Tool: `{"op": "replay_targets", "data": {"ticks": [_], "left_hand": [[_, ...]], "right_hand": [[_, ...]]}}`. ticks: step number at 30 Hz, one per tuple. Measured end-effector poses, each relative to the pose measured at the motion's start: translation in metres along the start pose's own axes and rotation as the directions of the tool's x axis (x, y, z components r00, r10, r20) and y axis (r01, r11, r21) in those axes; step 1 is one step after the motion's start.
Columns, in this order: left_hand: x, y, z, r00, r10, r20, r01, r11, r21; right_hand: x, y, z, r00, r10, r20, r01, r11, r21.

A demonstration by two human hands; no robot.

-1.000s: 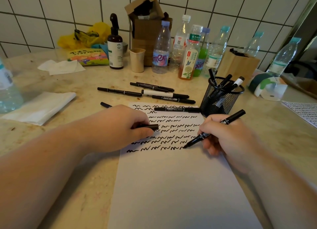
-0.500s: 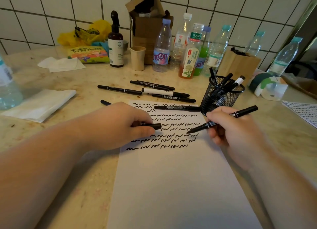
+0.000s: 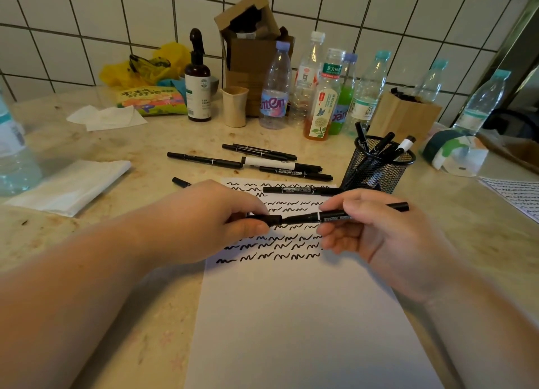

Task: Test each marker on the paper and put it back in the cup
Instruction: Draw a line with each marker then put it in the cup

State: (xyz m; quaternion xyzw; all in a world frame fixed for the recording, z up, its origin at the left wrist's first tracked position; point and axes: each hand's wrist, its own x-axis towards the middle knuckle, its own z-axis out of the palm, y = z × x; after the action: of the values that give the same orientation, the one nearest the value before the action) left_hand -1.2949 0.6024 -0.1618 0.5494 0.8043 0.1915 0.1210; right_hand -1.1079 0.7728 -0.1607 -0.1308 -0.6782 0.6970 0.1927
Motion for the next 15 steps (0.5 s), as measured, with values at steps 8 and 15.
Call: {"op": "replay_targets", "data": {"ticks": [8, 15], "left_hand": [[0.0015, 0.0028, 0.0021, 0.998, 0.010, -0.066, -0.010, 1.000, -0.002], [0.0022, 0.0064, 0.0020, 0.996, 0.050, -0.077, -0.043, 0.995, 0.091]], "right_hand": [[0.0007, 0.0003, 0.0046, 0.999, 0.035, -0.018, -0.035, 0.998, -0.052], [0.0010, 0.0010, 0.0042, 0.993, 0.113, -0.011, -0.114, 0.993, -0.036]]}}
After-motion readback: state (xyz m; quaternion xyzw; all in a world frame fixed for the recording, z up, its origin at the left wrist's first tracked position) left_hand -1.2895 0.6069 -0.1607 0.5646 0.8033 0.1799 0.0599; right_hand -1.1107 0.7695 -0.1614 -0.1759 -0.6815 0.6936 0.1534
